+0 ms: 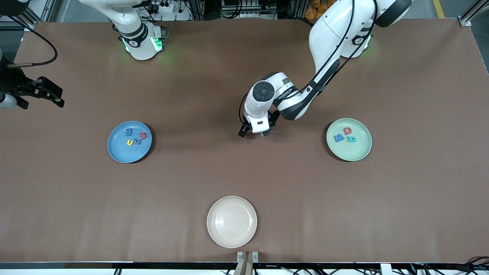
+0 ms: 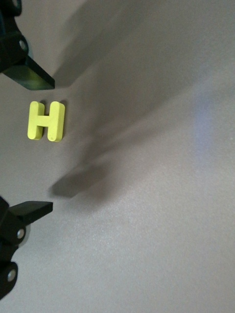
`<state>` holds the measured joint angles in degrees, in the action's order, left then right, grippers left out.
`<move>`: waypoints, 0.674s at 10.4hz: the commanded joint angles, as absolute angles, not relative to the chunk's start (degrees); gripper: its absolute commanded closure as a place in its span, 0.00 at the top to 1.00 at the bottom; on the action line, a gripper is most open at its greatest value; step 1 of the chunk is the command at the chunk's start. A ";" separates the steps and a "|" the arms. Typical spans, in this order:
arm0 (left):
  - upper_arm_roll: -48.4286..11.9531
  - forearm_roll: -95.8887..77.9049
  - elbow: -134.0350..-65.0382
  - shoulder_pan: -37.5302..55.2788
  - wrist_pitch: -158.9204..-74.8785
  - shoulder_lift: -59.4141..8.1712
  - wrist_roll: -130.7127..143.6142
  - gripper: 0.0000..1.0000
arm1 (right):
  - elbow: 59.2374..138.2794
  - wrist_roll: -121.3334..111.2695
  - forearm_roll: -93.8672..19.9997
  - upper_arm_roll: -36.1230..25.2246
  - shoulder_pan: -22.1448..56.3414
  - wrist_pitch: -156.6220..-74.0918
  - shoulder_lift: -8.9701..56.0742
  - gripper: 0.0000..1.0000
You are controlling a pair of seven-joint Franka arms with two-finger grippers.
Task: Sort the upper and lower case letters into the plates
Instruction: 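Lower the left gripper onto the yellow H and close it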
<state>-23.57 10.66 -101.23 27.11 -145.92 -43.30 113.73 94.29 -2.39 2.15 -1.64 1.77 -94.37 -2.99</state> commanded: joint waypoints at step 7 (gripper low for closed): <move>-23.12 14.15 -104.50 27.42 -150.38 -43.07 116.02 0.89 | 93.43 -1.49 -0.35 -1.59 2.81 -92.90 -3.43 1.00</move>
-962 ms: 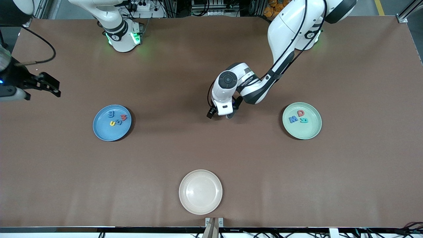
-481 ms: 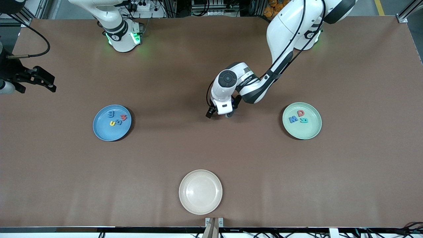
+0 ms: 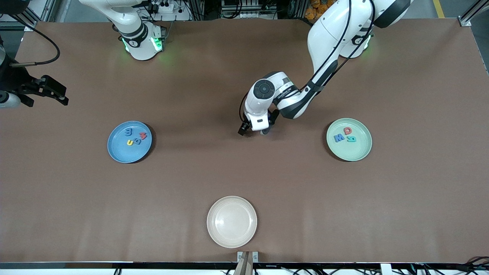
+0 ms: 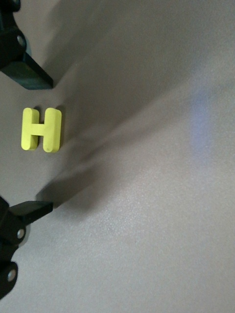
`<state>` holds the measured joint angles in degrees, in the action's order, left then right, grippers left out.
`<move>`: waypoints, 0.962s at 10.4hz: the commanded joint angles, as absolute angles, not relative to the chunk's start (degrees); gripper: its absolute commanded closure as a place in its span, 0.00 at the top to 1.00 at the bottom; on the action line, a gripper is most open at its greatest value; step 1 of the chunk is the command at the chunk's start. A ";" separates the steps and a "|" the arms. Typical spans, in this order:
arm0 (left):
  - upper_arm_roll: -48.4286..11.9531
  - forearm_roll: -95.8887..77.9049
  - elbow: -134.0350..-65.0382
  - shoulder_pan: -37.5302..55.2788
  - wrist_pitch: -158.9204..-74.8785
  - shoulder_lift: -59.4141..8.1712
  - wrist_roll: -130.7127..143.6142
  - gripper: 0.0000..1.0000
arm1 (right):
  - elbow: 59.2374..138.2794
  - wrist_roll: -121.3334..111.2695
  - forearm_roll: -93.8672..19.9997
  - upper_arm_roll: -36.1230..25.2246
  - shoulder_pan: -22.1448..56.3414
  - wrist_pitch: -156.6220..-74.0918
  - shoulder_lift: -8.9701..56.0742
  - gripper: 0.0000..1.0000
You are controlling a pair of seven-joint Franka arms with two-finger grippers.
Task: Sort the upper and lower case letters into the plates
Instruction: 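Lower the left gripper onto the yellow H and close it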
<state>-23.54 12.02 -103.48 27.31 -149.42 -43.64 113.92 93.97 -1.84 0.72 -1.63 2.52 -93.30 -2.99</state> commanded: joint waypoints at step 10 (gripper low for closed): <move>-23.12 14.15 -104.41 27.51 -150.29 -42.98 115.40 0.20 | 93.87 -2.29 -1.14 -0.09 3.52 -92.55 -4.48 1.00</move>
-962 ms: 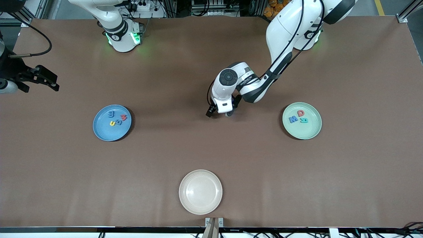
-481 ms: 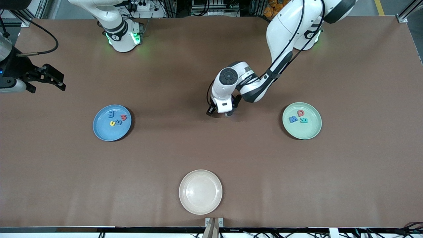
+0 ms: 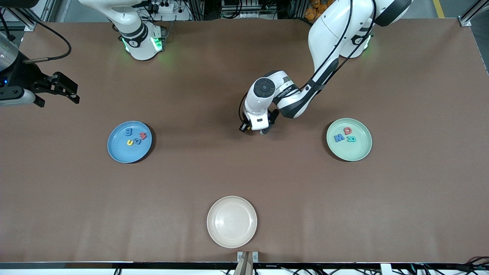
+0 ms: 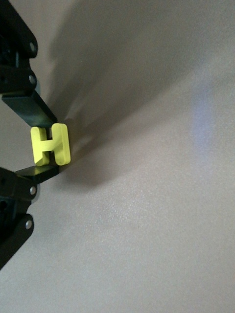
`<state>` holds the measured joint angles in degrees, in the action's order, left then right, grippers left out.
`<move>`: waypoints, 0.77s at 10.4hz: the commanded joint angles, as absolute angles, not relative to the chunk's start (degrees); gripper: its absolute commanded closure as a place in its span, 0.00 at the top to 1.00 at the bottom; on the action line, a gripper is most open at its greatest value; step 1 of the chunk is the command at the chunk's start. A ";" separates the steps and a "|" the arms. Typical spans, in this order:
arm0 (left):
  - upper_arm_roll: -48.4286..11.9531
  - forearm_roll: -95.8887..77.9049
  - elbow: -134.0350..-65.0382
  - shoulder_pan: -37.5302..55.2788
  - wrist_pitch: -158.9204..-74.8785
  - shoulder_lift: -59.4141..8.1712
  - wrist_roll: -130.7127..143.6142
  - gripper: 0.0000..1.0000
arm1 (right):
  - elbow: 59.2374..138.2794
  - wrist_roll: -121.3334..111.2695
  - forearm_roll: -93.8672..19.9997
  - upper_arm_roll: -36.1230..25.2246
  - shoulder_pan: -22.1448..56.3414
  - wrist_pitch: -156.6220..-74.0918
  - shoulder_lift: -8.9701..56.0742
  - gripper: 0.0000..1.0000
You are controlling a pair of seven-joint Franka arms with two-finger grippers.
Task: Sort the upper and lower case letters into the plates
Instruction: 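Lower the left gripper onto the yellow H and close it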
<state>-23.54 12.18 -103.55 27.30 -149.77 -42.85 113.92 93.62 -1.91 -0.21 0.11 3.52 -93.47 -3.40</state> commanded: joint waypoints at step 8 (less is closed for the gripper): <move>-23.12 14.50 -103.62 26.46 -145.99 -41.40 113.73 0.20 | 96.94 -5.33 -3.34 -5.88 3.08 -90.53 -6.33 1.00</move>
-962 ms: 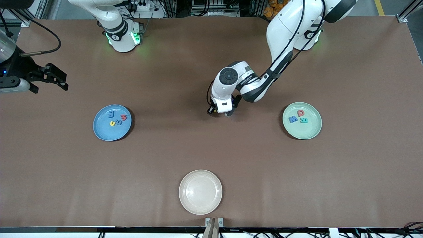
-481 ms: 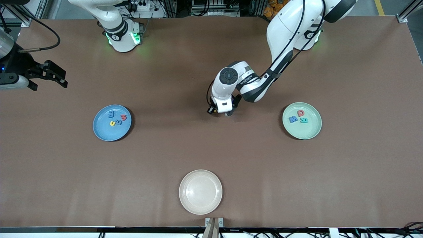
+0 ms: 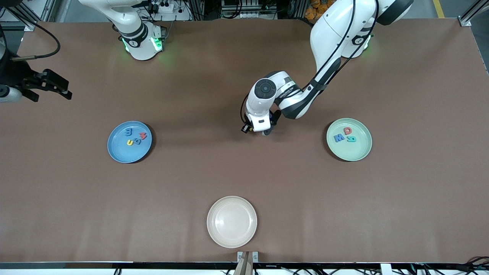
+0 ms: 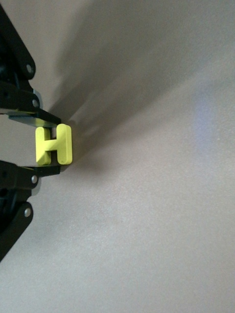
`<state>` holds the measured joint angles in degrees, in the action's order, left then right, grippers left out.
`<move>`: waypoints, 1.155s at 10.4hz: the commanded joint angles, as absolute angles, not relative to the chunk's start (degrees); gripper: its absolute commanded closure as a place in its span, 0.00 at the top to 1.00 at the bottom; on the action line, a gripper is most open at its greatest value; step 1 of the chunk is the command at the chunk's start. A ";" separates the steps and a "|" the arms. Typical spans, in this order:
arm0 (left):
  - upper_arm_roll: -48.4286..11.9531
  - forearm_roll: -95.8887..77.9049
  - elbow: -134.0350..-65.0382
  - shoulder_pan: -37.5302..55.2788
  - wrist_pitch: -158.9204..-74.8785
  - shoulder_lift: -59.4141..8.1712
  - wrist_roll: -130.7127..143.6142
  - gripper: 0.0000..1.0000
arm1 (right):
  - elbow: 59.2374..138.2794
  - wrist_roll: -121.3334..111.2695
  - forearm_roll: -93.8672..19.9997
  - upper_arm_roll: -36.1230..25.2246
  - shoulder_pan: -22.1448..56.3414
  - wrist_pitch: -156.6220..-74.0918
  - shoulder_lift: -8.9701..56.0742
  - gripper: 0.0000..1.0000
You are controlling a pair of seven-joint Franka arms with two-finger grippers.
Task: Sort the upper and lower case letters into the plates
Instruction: 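Lower the left gripper onto the yellow H and close it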
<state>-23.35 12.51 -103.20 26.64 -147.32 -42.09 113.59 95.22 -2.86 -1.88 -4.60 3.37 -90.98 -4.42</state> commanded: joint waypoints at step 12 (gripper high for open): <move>-24.17 13.71 -104.06 20.31 -127.03 -34.11 99.08 0.19 | 96.41 -3.16 -2.81 -5.19 2.37 -89.65 -6.42 1.00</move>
<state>-23.36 12.86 -102.19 22.61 -130.48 -37.39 102.23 95.29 -4.26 -2.22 -5.99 3.34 -89.68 -4.84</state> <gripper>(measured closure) 0.643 0.000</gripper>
